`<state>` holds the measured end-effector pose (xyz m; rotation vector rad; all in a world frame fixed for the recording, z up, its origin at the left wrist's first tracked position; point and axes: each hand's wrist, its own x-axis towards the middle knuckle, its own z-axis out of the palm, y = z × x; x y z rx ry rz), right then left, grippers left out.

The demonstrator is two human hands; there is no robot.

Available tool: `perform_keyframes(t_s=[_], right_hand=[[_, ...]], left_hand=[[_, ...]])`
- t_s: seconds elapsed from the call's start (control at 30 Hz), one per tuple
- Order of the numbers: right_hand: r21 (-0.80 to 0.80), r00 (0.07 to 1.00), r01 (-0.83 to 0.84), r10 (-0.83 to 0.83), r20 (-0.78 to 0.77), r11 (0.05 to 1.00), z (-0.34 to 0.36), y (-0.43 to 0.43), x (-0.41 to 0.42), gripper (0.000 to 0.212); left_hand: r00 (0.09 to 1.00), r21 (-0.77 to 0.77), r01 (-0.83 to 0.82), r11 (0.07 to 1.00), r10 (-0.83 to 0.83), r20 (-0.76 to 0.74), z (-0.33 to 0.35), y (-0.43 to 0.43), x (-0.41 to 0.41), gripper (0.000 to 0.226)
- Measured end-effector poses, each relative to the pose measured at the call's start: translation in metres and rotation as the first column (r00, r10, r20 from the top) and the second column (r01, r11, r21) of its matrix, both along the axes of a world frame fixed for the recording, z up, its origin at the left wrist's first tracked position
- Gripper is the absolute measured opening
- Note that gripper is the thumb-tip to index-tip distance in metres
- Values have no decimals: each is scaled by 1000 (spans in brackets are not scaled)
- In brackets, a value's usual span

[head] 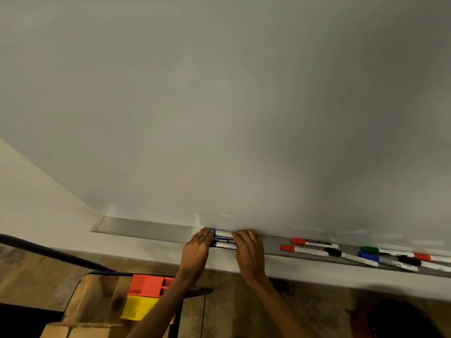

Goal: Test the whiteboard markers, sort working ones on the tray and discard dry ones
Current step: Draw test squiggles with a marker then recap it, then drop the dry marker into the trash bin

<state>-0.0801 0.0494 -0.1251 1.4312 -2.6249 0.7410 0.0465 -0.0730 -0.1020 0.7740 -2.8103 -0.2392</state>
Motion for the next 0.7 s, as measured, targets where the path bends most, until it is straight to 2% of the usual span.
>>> perform_keyframes(t_s=[0.17,0.3,0.4,0.5,0.6,0.7], right_hand=[[-44,1000,-3,3,-12,999,6,11,-7,42],[-86,999,27,-30,-31,996,14,34,-23,36],[-140,991,90,-103,-87,986,23,60,-41,16],[-157,980,161,-177,-89,974,33,87,-60,24],[-110,977,197,-205,-58,974,32,115,-80,15],[31,981,194,-194,27,981,25,139,-99,37]], left_hand=[[997,48,50,998,-47,-57,11,8,-6,42],[996,81,92,992,-92,-5,22,27,-26,36],[994,144,107,984,-111,19,28,47,-52,11],[997,251,62,966,-69,18,35,72,-83,31],[990,235,139,962,-132,-46,41,95,-111,21],[972,228,232,946,-231,-32,39,112,-134,30]])
